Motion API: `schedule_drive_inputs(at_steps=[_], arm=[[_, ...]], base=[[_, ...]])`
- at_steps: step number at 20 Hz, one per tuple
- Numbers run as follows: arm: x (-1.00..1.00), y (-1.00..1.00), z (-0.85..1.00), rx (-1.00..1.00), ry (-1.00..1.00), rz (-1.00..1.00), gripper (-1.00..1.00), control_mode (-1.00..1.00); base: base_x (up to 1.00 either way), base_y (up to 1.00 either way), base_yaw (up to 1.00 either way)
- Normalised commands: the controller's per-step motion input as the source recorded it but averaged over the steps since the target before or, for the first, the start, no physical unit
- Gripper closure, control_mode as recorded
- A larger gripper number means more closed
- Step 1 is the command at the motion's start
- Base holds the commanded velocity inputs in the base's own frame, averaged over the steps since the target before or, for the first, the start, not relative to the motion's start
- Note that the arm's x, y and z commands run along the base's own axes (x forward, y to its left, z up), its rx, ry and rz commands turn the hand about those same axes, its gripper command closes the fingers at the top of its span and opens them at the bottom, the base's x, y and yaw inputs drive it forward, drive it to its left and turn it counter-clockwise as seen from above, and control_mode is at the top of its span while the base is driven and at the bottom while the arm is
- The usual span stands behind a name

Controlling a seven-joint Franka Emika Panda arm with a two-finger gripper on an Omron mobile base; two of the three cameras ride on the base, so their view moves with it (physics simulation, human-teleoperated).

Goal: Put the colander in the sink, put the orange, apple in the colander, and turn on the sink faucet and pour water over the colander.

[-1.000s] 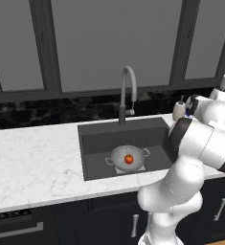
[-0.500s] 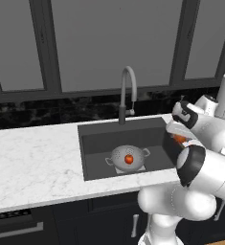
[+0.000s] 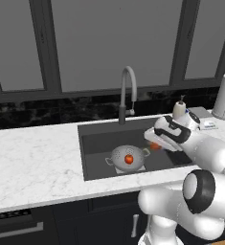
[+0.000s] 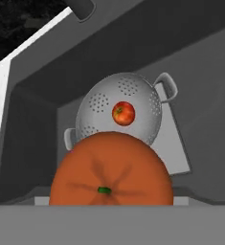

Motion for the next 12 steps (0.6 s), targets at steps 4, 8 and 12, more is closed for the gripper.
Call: schedule_drive_inputs(at_steps=[4, 8, 12], arm=[[0.23, 0.77, -0.2, 0.05, -0.1, 0.0, 1.0, -1.0], [0.23, 0.29, -0.03, -0.09, 0.0, -0.01, 1.0, -1.0], [0.39, 0.14, -0.19, -0.17, 0.0, 0.0, 1.0, -1.0]], base=[[0.0, 0.0, 0.0], [0.0, 0.0, 0.0], [0.0, 0.0, 0.0]])
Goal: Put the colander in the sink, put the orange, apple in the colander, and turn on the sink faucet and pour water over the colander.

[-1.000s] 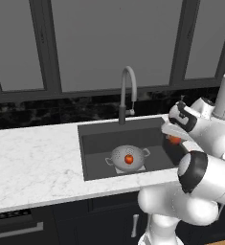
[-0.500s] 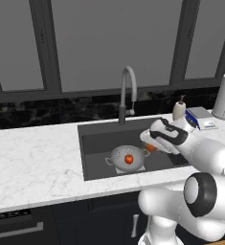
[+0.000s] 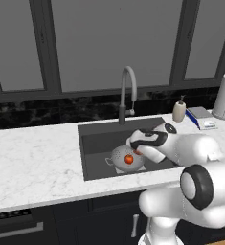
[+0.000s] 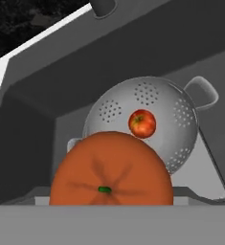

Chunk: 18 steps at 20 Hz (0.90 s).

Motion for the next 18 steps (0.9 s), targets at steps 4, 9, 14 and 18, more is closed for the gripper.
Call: schedule_drive_inputs(at_steps=[4, 9, 14, 18], arm=[[0.49, 0.0, -0.09, -0.1, 0.0, -0.01, 1.0, -1.0], [0.29, 0.0, -0.31, -0.15, 0.0, 0.0, 1.0, -1.0], [0.29, 0.0, -0.37, -0.19, 0.0, 0.0, 1.0, -1.0], [0.29, 0.0, -0.18, -0.14, -0.01, 0.0, -1.0, -1.0]], base=[[0.0, 0.0, 0.0], [0.0, 0.0, 0.0], [0.0, 0.0, 0.0], [0.0, 0.0, 0.0]])
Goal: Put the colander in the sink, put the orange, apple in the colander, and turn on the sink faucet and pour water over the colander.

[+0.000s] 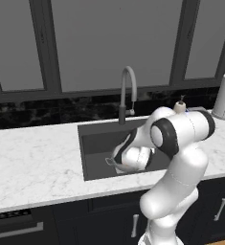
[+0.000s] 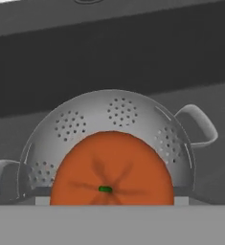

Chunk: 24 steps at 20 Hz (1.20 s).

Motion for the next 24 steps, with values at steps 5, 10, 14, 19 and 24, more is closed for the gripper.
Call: schedule_drive_inputs(at_steps=[5, 10, 14, 19, 24], arm=[[0.22, 0.0, -0.02, -0.02, 0.0, 0.0, -1.0, -1.0], [0.14, 0.0, 0.12, 0.0, 0.0, -0.02, -1.0, -1.0], [0.0, 0.0, 0.62, 0.0, -0.02, -0.03, -1.0, -1.0], [-0.24, 0.0, 1.0, -0.01, -0.08, -0.03, -1.0, -1.0], [-0.8, 0.0, 1.0, -0.03, -0.1, 0.0, -1.0, -1.0]], base=[[0.0, 0.0, 0.0], [0.0, 0.0, 0.0], [0.0, 0.0, 0.0], [0.0, 0.0, 0.0], [0.0, 0.0, 0.0]])
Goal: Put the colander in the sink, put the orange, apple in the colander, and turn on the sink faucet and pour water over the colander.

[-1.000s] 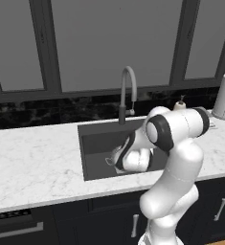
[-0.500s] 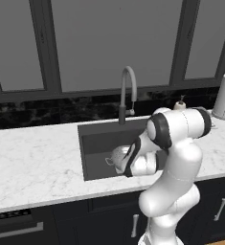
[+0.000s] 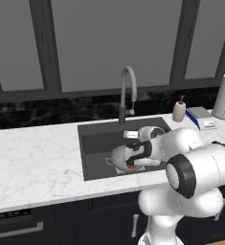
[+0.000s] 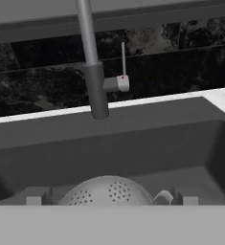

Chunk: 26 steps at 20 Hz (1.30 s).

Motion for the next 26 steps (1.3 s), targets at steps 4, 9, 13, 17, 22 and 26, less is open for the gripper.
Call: schedule_drive_inputs(at_steps=[4, 9, 13, 17, 22, 26], arm=[[-0.88, -0.12, 1.0, 0.0, 0.01, 0.0, -1.0, -1.0], [-1.0, -0.42, 0.72, 0.0, 0.3, 0.03, -1.0, -1.0], [-0.84, -0.79, 0.41, 0.0, 0.27, 0.09, -1.0, -1.0], [0.18, -1.0, 0.21, 0.08, 0.04, 0.34, -1.0, -1.0], [0.33, -0.96, -0.02, 0.17, 0.0, 0.35, -1.0, -1.0], [0.04, -0.2, 0.0, 0.06, -0.01, 0.16, -1.0, -1.0]], base=[[0.0, 0.0, 0.0], [0.0, 0.0, 0.0], [0.0, 0.0, 0.0], [0.0, 0.0, 0.0], [0.0, 0.0, 0.0], [0.0, 0.0, 0.0]])
